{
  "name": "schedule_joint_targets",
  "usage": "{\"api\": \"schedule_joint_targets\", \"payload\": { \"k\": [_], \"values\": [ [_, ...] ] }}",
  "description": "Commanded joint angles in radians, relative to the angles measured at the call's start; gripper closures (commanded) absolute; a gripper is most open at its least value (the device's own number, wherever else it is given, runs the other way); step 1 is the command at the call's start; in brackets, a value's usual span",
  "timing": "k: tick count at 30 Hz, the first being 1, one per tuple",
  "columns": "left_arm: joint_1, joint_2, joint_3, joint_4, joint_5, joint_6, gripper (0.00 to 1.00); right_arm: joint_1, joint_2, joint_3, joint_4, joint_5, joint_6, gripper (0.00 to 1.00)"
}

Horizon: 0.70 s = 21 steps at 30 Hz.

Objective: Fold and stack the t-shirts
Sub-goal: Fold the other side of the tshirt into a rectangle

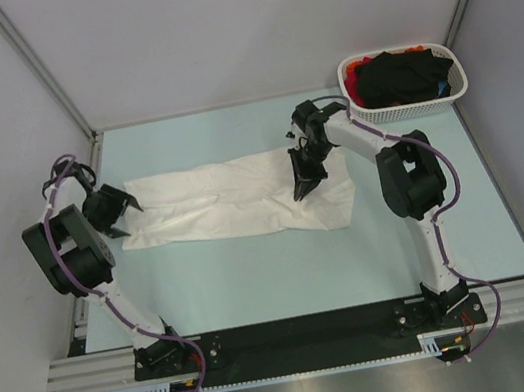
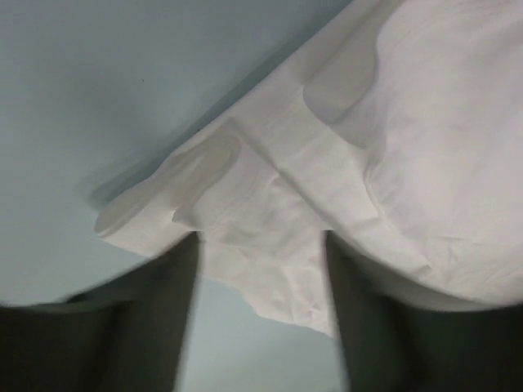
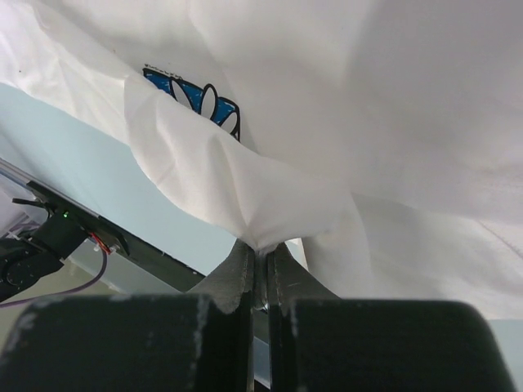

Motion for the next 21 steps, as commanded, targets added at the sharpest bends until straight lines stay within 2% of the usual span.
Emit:
{"api": "schedule_joint_targets", "payload": {
  "k": [1, 2, 4, 5, 6, 7, 8, 9, 16, 20, 21],
  "values": [
    [-0.006, -0.015, 0.044, 0.026, 0.02, -0.009, 0.74, -0.01, 0.004, 0.053, 0.01, 0.007, 0.006, 1.0],
    [-0.006, -0.008, 0.047, 0.026, 0.019, -0.011, 1.0, -0.01, 0.004, 0.053, 0.011, 0.008, 0.005, 1.0],
    [-0.006, 0.011, 0.066, 0.024, 0.022, -0.005, 1.0, -0.015, 0.007, 0.054, 0.016, 0.022, 0.005, 1.0],
    [-0.006, 0.018, 0.073, 0.023, 0.026, -0.002, 0.91, -0.016, 0.006, 0.053, 0.019, 0.025, 0.006, 1.0],
    [-0.006, 0.022, 0.093, 0.017, 0.029, 0.003, 0.71, -0.018, 0.007, 0.054, 0.022, 0.033, 0.006, 1.0],
    [-0.004, 0.016, 0.098, 0.017, 0.033, 0.004, 0.44, -0.018, 0.007, 0.059, 0.027, 0.036, 0.008, 1.0],
    [-0.006, 0.006, 0.106, 0.017, 0.03, 0.003, 0.08, -0.019, 0.007, 0.062, 0.027, 0.039, 0.005, 1.0],
    [-0.006, -0.016, 0.106, 0.027, 0.03, 0.003, 0.01, -0.019, 0.007, 0.065, 0.028, 0.047, 0.003, 1.0],
    [-0.012, -0.043, 0.121, 0.027, 0.062, 0.021, 0.0, -0.027, 0.012, 0.097, 0.04, 0.062, 0.011, 1.0],
    [-0.02, -0.04, 0.112, 0.026, 0.071, 0.027, 0.0, -0.035, 0.033, 0.123, 0.045, 0.088, 0.026, 0.91],
    [-0.021, -0.04, 0.112, 0.026, 0.071, 0.035, 0.0, -0.029, 0.032, 0.14, 0.045, 0.152, 0.025, 0.89]
  ]
}}
